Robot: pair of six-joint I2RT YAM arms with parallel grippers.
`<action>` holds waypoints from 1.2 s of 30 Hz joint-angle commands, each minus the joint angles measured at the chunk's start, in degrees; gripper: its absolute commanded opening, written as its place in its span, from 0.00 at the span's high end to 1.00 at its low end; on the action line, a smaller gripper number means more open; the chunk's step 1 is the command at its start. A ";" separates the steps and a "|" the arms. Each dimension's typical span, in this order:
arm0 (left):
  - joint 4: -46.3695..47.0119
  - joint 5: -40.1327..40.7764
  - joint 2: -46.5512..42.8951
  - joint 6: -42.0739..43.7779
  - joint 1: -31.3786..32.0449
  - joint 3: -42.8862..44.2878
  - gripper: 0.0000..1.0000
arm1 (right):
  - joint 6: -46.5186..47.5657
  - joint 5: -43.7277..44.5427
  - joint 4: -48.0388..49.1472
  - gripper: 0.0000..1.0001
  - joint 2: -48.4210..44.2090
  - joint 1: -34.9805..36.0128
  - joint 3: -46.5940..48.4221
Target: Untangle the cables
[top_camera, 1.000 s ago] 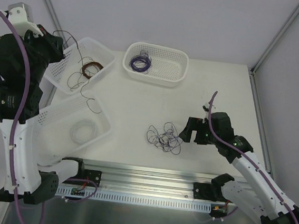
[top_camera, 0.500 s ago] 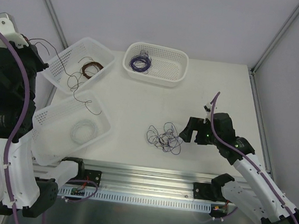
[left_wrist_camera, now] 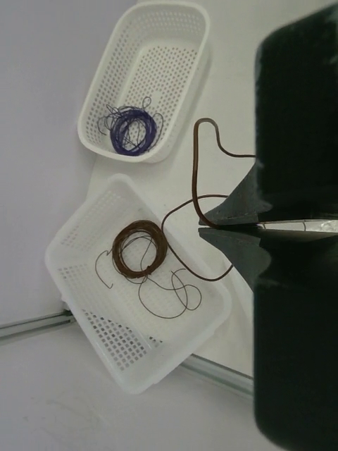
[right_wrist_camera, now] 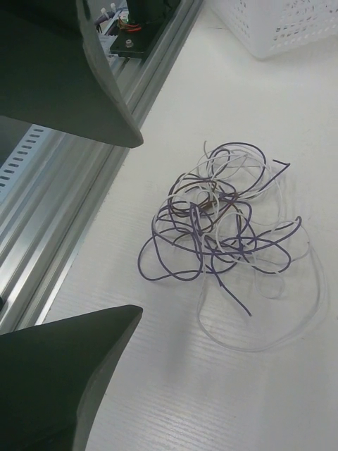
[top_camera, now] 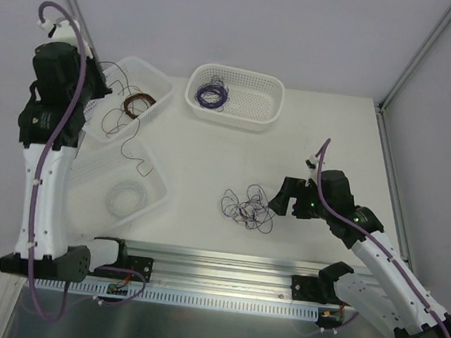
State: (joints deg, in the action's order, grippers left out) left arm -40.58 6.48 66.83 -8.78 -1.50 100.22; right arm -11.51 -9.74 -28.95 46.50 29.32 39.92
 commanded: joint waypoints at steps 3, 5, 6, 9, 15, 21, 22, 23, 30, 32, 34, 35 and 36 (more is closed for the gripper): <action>10.07 1.25 8.30 0.51 -0.43 -2.84 1.00 | 0.17 -0.81 1.26 0.00 -0.44 0.39 0.16; 13.59 1.95 10.85 0.95 -1.05 -2.23 1.00 | 0.17 -0.46 1.09 0.01 -0.45 0.47 -0.02; 14.38 2.39 13.74 1.21 -1.40 -1.70 1.00 | 0.26 -0.37 1.00 0.00 -0.27 0.47 -0.11; 16.58 2.83 19.80 0.96 -3.42 0.40 1.00 | 0.26 -0.28 0.74 0.00 -0.10 0.47 -0.20; 17.46 1.70 32.11 -2.73 -7.20 4.98 0.93 | 0.96 0.33 -0.23 0.00 1.49 0.39 0.51; 17.29 -2.61 39.43 -5.64 -9.66 8.23 0.64 | 1.22 0.33 -0.58 0.00 2.19 0.47 1.03; 17.29 -3.22 39.08 -5.90 -9.75 7.27 0.59 | 1.31 0.25 -0.67 0.00 2.10 0.47 1.04; 17.29 -4.19 38.47 -6.86 -9.58 6.40 0.46 | 1.40 0.25 -0.76 0.00 1.93 0.47 1.04; 16.41 -6.39 19.88 -18.36 -9.66 -12.31 0.16 | 1.40 0.25 0.12 0.00 1.49 0.47 -0.19; 16.32 -8.32 12.94 -23.97 -9.58 -21.71 0.16 | 1.40 -0.10 0.99 0.00 1.40 0.39 -0.72; 16.23 -9.72 8.52 -28.47 -9.66 -30.82 0.16 | 1.14 -0.46 1.52 0.00 1.40 0.56 -1.07; 16.23 -10.43 6.58 -32.32 -9.58 -33.66 0.16 | 1.14 -0.55 2.14 0.00 1.49 0.47 -1.42; 16.23 -10.96 3.34 -34.18 -9.66 -36.13 0.17 | 0.96 -0.63 2.49 0.00 1.57 0.56 -1.60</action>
State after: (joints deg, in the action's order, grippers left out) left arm -24.38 -1.02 75.61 -31.62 -11.22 71.11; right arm -10.90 -9.76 -28.73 48.49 29.52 38.89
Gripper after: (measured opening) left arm 0.837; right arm 0.994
